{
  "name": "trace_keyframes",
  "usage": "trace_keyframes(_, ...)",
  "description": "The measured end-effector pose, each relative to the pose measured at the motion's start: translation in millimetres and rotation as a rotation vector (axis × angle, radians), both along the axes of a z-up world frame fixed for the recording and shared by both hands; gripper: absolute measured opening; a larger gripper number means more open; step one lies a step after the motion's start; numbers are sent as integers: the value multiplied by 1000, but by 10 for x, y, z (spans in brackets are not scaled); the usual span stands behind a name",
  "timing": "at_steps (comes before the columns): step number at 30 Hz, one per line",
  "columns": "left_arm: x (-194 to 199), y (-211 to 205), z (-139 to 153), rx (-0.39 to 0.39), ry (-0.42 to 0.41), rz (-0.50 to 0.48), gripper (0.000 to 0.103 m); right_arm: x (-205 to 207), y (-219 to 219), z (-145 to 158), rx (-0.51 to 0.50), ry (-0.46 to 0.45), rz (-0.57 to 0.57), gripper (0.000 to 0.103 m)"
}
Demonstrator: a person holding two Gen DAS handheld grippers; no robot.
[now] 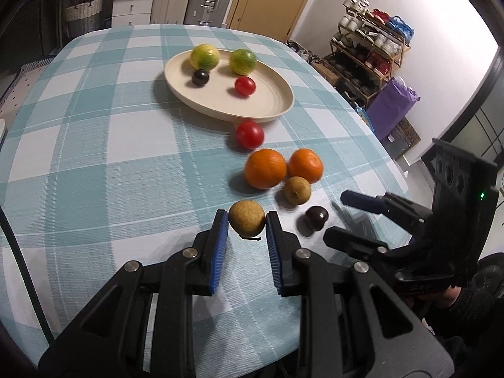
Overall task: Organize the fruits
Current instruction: 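Grasp the small brown round fruit with the left gripper while the right gripper grasps the dark plum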
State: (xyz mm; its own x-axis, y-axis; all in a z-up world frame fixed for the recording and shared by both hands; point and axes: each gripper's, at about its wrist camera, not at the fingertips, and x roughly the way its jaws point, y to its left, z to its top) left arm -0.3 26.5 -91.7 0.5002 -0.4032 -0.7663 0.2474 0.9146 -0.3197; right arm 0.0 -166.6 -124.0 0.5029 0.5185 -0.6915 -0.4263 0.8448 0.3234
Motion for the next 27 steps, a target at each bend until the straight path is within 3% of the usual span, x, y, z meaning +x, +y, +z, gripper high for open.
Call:
trace_keyframes(6, 18, 122, -75, -18, 18, 27, 22, 27, 123, -82, -27, 18, 30, 62)
trace_keyframes(8, 30, 144, -84, -26, 21, 32, 22, 19, 160, -97, -43, 12, 43, 49)
trace_keyframes(11, 63, 180, -94, -45, 25, 41, 22, 18, 206, -105, -73, -5, 51, 40)
trace_keyframes(13, 84, 189, -99, -54, 28, 46, 22, 36, 210, -111, -59, 7, 62, 26)
trace_keyframes(27, 443, 236, 20, -90, 16, 86, 22, 129, 49, 120, 48, -70, 47, 25)
